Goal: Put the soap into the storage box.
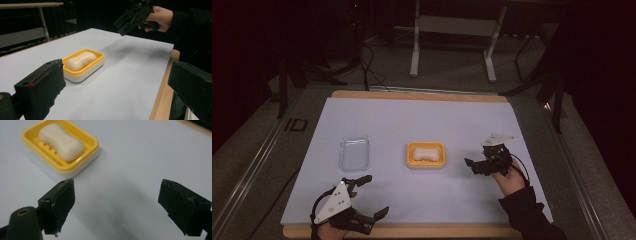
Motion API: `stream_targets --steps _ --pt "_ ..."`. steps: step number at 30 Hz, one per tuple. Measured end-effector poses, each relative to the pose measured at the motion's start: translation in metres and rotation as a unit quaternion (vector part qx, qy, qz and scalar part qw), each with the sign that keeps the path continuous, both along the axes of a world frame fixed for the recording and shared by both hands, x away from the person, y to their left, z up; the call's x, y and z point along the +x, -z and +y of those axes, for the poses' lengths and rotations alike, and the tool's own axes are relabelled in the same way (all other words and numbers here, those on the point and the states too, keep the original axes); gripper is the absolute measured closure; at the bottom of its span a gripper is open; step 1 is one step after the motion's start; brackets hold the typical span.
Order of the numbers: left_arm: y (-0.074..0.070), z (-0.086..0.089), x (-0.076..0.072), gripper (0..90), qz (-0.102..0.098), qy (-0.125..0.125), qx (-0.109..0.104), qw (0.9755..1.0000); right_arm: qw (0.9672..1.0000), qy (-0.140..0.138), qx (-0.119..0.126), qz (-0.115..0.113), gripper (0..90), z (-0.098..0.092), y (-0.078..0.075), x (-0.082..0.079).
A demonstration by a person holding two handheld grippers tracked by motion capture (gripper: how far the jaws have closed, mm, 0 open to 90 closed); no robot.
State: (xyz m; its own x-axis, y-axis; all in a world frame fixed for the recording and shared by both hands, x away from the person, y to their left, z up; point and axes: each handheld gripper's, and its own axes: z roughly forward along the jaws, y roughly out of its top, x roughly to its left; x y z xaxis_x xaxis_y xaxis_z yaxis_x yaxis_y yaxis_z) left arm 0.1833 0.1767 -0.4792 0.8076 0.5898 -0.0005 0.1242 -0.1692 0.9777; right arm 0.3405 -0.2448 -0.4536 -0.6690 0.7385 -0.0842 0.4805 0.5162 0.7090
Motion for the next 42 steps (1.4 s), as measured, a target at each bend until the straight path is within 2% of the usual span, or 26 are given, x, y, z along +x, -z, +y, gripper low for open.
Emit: stream_targets --steps 4,7,16,17,20,23,25,27,34,42 --pt "0.000 0.000 0.000 1.1 0.001 0.000 0.000 1.0000 0.9999 0.000 0.010 0.007 13.9 -0.002 0.009 -0.010" --pt "0.000 0.000 0.000 1.1 0.001 0.002 0.001 1.0000 0.9999 -0.002 -0.002 -0.016 13.8 -0.001 0.015 -0.019" --pt "0.000 -0.001 -0.001 1.1 0.002 0.004 -0.001 1.0000 0.9997 0.006 0.002 -0.023 13.7 0.004 0.020 -0.039" --pt "0.000 0.000 -0.001 1.1 0.002 0.005 -0.001 1.0000 0.9997 0.006 0.008 -0.022 13.7 0.003 0.021 -0.042" --pt "-0.001 0.000 -0.001 1.1 0.002 0.005 -0.001 1.0000 0.9996 0.010 0.007 -0.025 13.7 0.002 0.020 -0.045" --pt "0.000 -0.001 -0.001 1.1 0.004 0.004 0.001 1.0000 0.9987 0.024 0.029 -0.035 13.7 -0.001 0.017 -0.051" --pt "0.000 -0.001 -0.001 1.1 0.005 0.007 0.002 1.0000 0.9982 0.024 0.039 -0.039 13.7 -0.002 0.016 -0.053" --pt "0.000 -0.002 -0.001 1.1 0.005 0.007 0.004 1.0000 0.9978 0.029 0.034 -0.049 13.7 -0.002 0.015 -0.052" --pt "0.000 -0.001 -0.001 1.1 0.006 0.008 0.003 0.9999 0.9970 0.041 0.038 -0.055 13.8 -0.004 0.015 -0.050" --pt "0.000 -0.002 -0.001 1.1 0.008 0.009 0.003 0.9999 0.9976 0.035 0.040 -0.045 13.8 -0.005 0.019 -0.048"
